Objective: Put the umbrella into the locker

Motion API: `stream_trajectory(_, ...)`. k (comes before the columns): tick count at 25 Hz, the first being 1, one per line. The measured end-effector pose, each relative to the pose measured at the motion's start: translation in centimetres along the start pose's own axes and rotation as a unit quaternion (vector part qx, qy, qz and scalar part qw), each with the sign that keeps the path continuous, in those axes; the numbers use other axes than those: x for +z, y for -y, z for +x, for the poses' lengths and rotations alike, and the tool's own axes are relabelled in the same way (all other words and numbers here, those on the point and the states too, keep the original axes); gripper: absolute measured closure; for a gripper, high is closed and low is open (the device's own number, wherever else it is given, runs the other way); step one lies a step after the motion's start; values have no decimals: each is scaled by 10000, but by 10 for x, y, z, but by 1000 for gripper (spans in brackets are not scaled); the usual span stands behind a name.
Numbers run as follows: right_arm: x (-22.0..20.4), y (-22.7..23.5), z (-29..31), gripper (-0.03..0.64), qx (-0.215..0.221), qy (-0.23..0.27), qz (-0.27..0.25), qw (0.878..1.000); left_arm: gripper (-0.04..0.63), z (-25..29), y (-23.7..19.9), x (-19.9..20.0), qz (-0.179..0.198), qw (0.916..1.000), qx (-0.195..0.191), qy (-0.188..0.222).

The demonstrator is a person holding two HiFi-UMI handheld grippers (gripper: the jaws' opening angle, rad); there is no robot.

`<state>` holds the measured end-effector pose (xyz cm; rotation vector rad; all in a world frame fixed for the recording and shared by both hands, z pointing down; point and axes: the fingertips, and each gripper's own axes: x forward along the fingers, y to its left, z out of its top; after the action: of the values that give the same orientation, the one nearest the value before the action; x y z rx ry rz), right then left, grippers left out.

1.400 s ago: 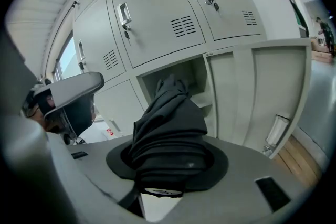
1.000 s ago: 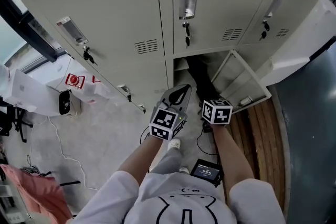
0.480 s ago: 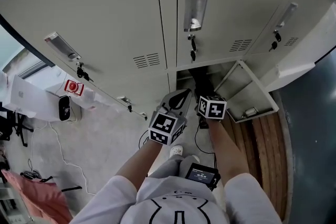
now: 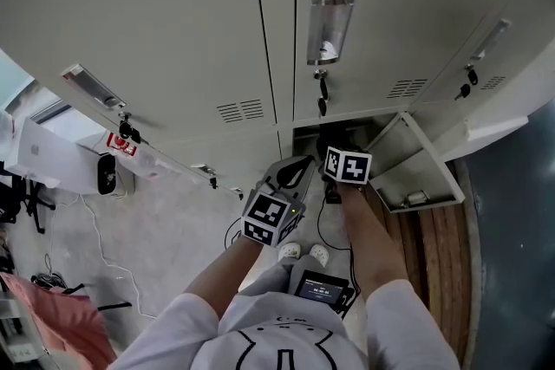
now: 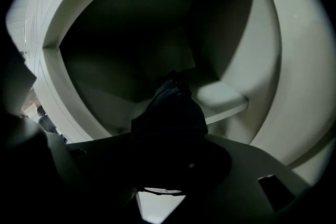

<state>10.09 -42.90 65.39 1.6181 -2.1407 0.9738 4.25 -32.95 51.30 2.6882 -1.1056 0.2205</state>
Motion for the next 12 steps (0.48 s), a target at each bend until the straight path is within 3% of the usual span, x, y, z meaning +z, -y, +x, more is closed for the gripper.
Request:
stream_trajectory(7,4,8,23,382,-177,192,-323,9991,601,2,-11,-1,124,9999,102,17)
stream_trajectory(12,12,13,30,374,-560,489,-980,9924,601,4,-12,-5,246,9997,85,-7)
